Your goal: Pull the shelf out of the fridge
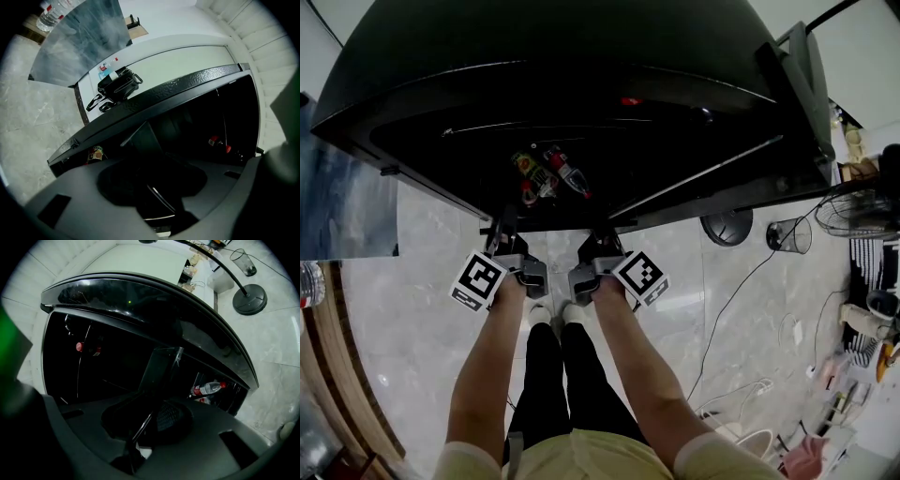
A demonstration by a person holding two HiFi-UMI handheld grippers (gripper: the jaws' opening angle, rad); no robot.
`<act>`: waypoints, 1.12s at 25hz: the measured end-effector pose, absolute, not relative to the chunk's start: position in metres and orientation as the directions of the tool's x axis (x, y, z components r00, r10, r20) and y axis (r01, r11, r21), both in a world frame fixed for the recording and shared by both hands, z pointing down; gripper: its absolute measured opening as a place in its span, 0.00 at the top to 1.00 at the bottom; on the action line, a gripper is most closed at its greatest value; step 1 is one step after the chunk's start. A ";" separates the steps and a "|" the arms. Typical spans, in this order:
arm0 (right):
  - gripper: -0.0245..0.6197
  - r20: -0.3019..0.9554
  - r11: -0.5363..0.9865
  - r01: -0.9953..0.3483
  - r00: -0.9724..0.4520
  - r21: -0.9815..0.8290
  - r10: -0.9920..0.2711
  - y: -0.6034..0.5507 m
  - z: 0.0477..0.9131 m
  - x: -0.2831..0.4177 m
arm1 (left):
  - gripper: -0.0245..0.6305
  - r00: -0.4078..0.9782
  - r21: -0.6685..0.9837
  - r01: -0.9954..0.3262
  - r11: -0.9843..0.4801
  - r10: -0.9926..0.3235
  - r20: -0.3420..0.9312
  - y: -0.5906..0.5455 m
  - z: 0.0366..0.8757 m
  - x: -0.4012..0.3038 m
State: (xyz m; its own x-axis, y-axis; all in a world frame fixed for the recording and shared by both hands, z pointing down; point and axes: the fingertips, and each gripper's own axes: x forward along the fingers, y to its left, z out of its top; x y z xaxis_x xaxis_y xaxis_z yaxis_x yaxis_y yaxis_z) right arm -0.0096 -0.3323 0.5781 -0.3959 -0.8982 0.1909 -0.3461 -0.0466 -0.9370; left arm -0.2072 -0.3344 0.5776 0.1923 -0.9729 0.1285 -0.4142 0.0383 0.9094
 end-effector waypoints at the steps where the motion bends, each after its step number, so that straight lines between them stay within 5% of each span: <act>1: 0.87 0.191 -0.045 -0.348 -0.397 -0.937 -0.898 -0.331 0.578 -0.009 | 0.71 0.188 0.910 -0.413 0.039 -0.974 0.126 -0.335 0.577 -0.209; 5: 0.87 0.189 -0.034 -0.361 -0.403 -0.932 -0.896 -0.325 0.577 -0.008 | 0.72 0.207 0.919 -0.394 0.006 -0.974 0.095 -0.335 0.574 -0.209; 9: 0.86 0.183 -0.009 -0.393 -0.408 -0.919 -0.895 -0.321 0.572 -0.007 | 0.85 0.224 0.919 -0.393 -0.019 -0.972 0.075 -0.333 0.570 -0.210; 28: 0.85 0.154 0.008 -0.422 -0.350 -0.907 -0.924 -0.267 0.551 -0.005 | 0.87 0.308 0.941 -0.331 -0.072 -0.951 0.036 -0.285 0.551 -0.207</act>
State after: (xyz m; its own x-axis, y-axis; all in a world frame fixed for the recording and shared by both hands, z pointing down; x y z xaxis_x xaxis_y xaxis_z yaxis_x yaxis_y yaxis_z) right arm -0.0048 -0.2671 0.5511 -0.3496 -0.9242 0.1540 -0.4217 0.0085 -0.9067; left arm -0.2075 -0.2848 0.5507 0.3079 -0.9508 0.0355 -0.3311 -0.0720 0.9408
